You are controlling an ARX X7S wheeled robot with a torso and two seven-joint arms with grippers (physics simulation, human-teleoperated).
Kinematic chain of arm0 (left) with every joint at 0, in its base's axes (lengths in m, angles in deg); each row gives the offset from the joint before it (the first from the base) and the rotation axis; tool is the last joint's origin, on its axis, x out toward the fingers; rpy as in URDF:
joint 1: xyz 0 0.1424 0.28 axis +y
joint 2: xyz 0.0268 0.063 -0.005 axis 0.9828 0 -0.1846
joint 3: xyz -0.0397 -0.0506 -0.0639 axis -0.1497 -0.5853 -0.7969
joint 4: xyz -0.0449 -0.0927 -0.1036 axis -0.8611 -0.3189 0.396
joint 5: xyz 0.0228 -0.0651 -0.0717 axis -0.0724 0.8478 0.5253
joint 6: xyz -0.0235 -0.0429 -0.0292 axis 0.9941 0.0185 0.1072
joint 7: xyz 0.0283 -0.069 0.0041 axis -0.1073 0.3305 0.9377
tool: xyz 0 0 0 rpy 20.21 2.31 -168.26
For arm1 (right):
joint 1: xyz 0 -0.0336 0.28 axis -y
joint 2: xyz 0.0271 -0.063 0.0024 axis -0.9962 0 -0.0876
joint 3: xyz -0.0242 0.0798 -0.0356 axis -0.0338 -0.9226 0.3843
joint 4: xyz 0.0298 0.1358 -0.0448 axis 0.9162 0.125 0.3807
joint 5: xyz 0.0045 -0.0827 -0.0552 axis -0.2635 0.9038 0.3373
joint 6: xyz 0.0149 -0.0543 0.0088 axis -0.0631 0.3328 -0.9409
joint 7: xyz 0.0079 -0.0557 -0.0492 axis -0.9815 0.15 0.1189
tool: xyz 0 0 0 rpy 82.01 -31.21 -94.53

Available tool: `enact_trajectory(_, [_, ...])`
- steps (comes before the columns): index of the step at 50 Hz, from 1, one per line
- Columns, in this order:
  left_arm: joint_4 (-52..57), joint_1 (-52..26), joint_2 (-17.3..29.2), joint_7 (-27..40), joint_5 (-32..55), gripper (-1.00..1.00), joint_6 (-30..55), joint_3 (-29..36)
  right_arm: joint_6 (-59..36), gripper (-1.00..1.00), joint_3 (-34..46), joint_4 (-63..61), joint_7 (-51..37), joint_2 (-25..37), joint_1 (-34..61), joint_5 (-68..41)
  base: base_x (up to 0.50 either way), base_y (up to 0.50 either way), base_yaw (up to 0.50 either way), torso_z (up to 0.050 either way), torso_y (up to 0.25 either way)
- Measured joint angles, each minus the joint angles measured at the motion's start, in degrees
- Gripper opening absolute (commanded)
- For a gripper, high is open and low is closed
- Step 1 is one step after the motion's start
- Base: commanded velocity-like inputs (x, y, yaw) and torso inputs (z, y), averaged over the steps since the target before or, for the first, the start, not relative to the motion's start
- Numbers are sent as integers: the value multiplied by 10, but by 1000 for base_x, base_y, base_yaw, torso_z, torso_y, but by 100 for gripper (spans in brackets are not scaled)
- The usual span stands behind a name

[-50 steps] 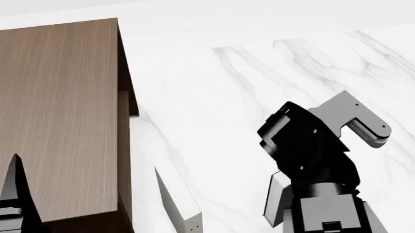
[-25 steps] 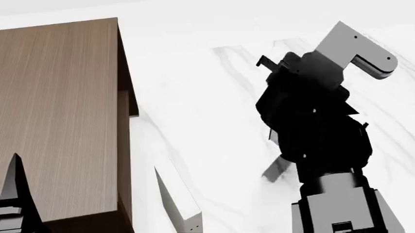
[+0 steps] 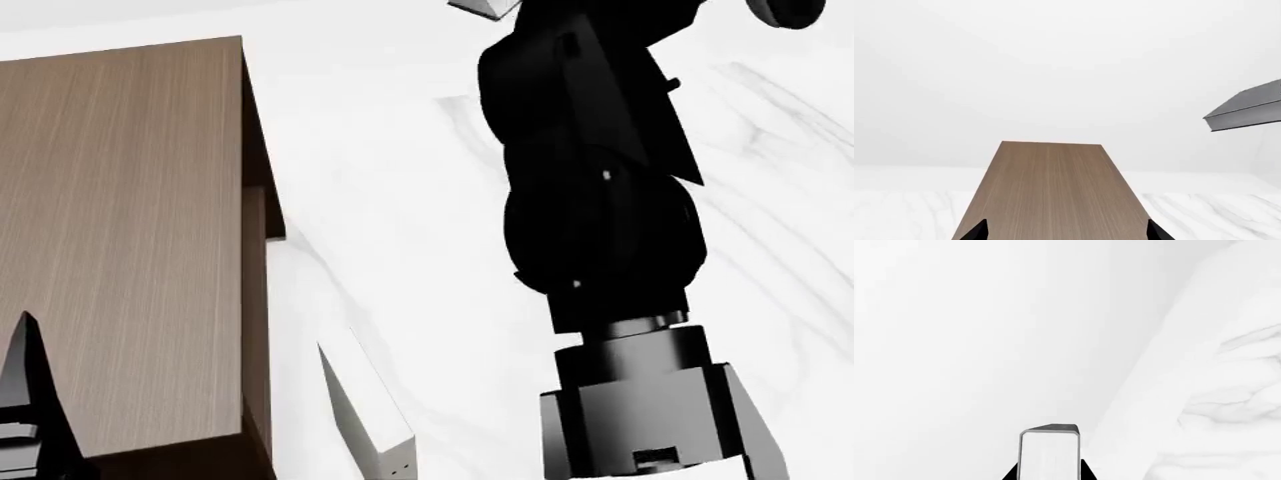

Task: Pick up the book in the middle and place it on the cabinet shelf.

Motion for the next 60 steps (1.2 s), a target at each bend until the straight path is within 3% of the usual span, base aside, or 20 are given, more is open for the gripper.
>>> enact_trajectory(11, [0,2,1,-1,-3,100,-2,1,21,-100,-6,-61,20,-8,-9,-113,0,0,0,0,1])
enact_trajectory(32, [-1,2,0,-2,-2,100,0,4,-73,-100,32,-102,3,-12,12,-349,0,0,0,0,1])
enact_trajectory(60, [6,1,4,3,4,100,1,3,-56,-100,244,-126,16,-15,45,-573,0,0,0,0,1])
